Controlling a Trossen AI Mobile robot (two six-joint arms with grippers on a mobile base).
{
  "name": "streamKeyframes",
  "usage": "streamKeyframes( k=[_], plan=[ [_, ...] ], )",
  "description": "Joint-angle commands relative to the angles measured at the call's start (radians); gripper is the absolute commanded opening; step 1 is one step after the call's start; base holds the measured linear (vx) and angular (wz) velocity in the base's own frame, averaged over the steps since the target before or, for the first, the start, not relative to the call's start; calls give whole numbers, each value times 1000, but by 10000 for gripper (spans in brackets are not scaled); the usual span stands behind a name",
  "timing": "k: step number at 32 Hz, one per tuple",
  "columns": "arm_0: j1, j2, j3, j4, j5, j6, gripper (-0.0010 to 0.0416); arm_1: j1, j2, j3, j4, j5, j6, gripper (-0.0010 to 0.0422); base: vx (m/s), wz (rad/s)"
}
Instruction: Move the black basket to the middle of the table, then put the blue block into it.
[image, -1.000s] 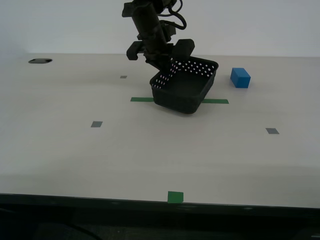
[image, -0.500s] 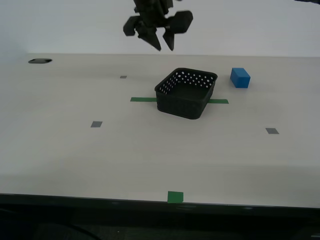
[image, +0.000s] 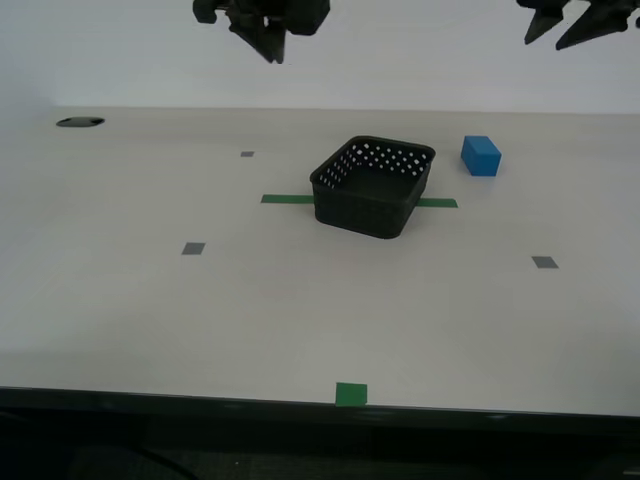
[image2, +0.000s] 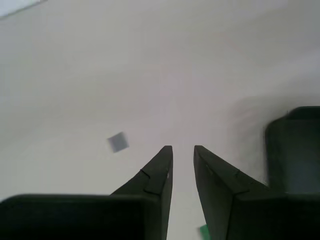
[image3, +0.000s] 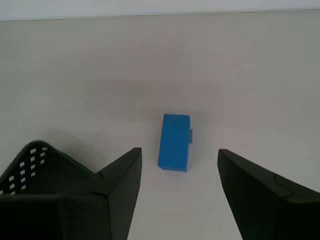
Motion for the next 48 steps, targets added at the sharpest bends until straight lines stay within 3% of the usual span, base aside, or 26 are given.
streamKeyframes(
  k=[1, 3, 15, 23, 24, 31, 43, 48],
  plan=[
    [10, 80, 67, -25, -3, -1, 242, 23, -2, 0, -14, -40, 23, 25, 0, 0],
    [16, 143, 112, -37, -2, -2, 258, 51, -2, 0, -21, -38, 28, -4, 0, 0],
    [43, 396, 306, -86, 12, -21, 240, 116, -2, 0, -40, -37, 47, 0, 0, 0],
    [51, 473, 308, -86, 13, -24, 301, 122, -2, 0, -25, -32, 57, 0, 0, 0],
    [51, 498, 309, -82, 16, -39, 308, 122, -2, 0, -22, 2, 56, 0, 0, 0],
    [52, 498, 302, -69, 68, -44, 305, 123, -2, 0, -21, 8, 56, 0, 0, 0],
    [53, 580, 309, -21, 68, -41, 315, 123, -2, 0, -33, 9, 57, 0, 0, 0],
    [53, 590, 309, -7, 68, -37, 272, 124, -2, 0, -32, 11, 56, 0, 0, 0]
  ],
)
